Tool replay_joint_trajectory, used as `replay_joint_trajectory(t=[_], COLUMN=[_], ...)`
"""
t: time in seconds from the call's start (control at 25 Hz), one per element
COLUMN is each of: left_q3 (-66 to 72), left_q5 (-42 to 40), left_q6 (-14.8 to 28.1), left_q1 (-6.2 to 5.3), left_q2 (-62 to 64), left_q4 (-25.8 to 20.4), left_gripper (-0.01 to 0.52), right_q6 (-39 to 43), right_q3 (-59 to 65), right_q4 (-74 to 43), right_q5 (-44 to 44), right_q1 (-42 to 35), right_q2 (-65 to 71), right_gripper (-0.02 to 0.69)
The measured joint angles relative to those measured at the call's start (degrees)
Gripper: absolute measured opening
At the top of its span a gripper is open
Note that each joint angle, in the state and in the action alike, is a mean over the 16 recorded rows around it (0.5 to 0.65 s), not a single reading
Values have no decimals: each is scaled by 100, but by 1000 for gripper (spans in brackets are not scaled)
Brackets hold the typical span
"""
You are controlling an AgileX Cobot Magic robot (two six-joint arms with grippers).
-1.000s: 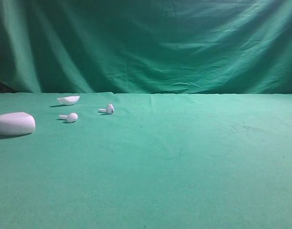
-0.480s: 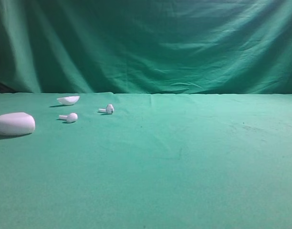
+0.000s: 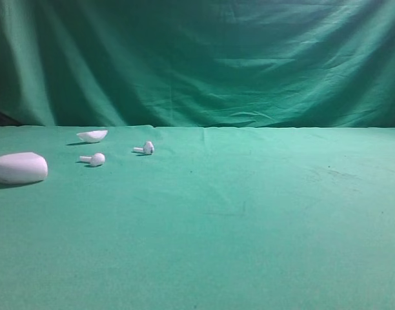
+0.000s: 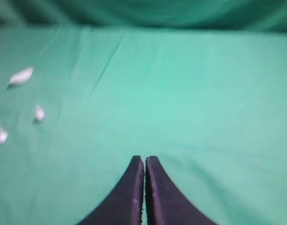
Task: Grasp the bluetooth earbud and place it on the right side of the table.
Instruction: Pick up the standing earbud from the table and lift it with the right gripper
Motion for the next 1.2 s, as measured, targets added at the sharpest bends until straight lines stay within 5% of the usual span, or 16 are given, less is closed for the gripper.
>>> replay_joint_trajectory(t=[0.24, 0.88, 1.2], left_q3=[0, 0, 0], left_q5=[0, 0, 0], left_q6=[0, 0, 0], left_q1=[0, 0, 0], left_q2=[0, 0, 0], left_q4=[0, 0, 0], left_gripper=[0, 0, 0], right_q6=[-30, 2143, 2328], right_q3=[-1440, -5433, -7212], right_q4=[-452, -3087, -3275], right_q5=[1188, 2795, 3207], right_q1=[391, 2740, 3389], right_q2=[1793, 5846, 7560], right_gripper=[0, 6, 131])
